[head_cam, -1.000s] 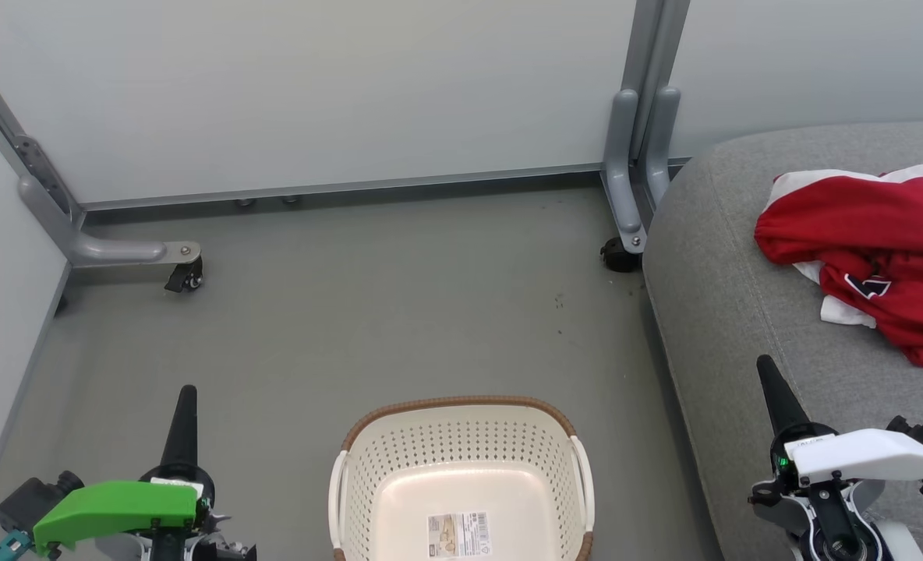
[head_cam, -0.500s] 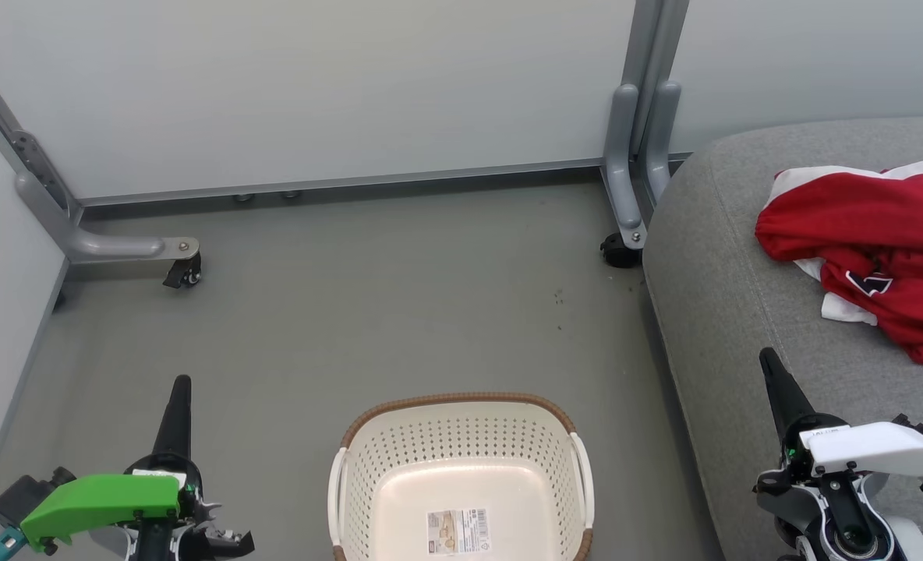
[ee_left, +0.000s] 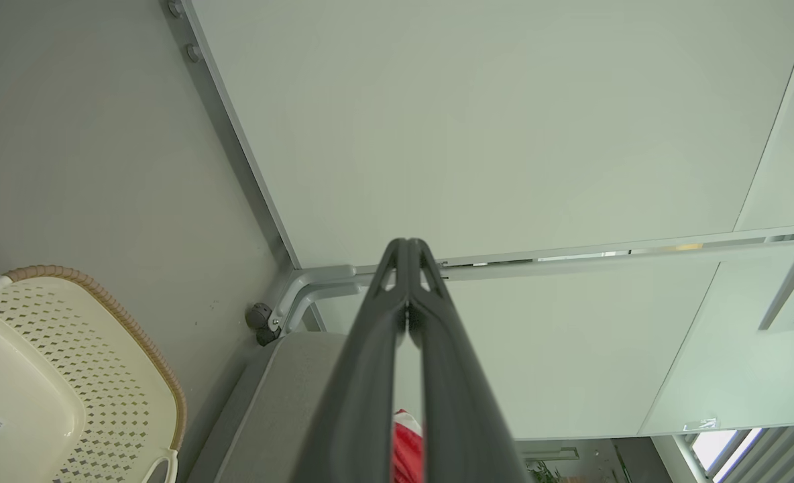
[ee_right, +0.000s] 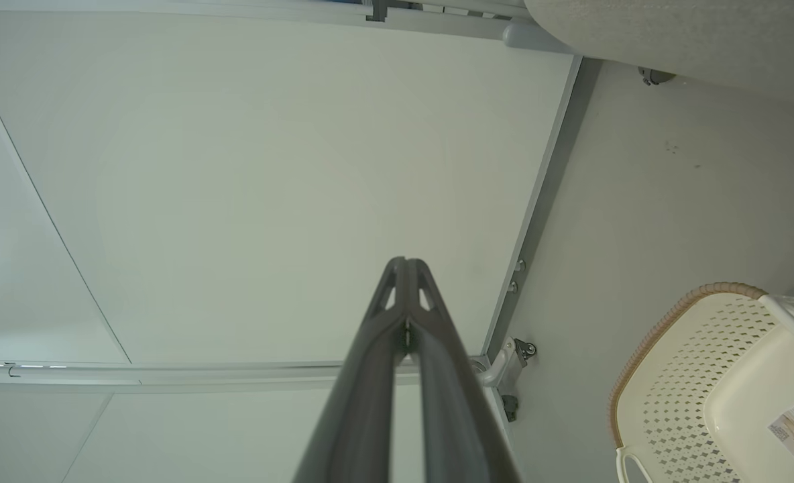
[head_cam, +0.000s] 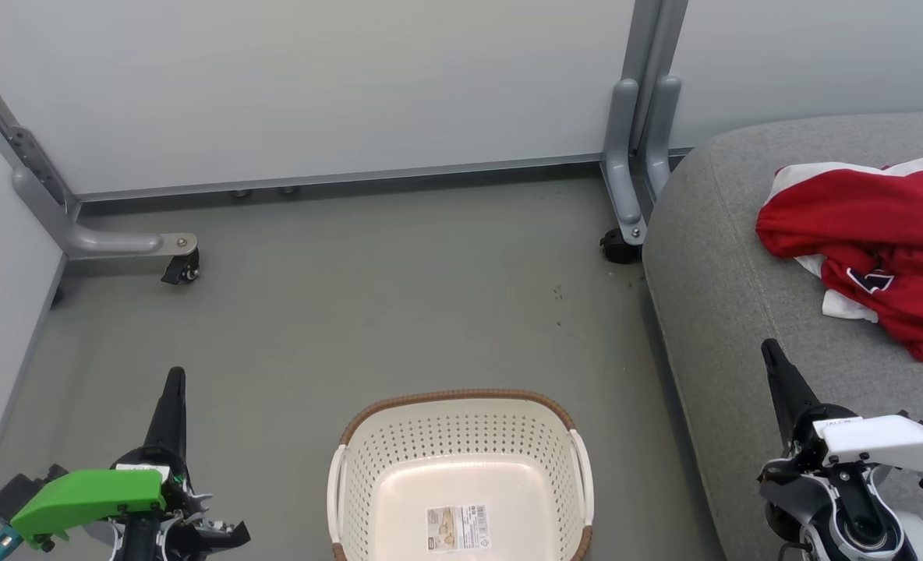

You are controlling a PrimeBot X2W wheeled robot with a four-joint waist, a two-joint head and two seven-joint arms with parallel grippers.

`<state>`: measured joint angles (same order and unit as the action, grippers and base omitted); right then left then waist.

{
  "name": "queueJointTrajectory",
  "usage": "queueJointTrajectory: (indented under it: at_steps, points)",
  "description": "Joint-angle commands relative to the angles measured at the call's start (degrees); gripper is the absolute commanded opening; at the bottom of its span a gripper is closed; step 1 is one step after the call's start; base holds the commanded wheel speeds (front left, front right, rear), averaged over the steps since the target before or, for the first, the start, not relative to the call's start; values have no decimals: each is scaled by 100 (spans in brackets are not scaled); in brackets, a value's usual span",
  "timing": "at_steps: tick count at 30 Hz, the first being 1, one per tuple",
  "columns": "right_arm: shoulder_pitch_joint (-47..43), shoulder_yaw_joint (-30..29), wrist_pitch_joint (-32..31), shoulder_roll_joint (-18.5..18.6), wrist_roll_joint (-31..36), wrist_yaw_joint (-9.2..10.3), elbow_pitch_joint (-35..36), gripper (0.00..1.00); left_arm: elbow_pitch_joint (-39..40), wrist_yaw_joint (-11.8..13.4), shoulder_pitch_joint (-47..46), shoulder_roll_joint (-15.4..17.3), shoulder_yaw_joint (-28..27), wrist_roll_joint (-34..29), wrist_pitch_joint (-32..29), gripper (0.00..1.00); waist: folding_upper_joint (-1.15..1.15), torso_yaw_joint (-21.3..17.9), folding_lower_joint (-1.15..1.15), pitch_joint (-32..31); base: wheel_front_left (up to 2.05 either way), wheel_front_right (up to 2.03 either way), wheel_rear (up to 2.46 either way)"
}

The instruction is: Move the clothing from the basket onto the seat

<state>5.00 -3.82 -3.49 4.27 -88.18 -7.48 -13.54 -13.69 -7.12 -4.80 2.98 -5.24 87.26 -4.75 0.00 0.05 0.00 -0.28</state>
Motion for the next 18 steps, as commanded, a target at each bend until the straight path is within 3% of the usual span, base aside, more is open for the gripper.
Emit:
queueJointTrajectory:
  at_steps: [1, 18]
  points:
    - [83, -28, -40, 3, -127, -2, -12, 0, -16, -39, -125, 42, -28, 135, -34, 0, 0, 0, 0, 5, 0, 0, 0]
    - [124, -114, -196, -18, -570, -2, -46, 0, -43, -49, -174, 35, -113, 551, -168, 0, 0, -5, 0, 46, 0, 0, 0]
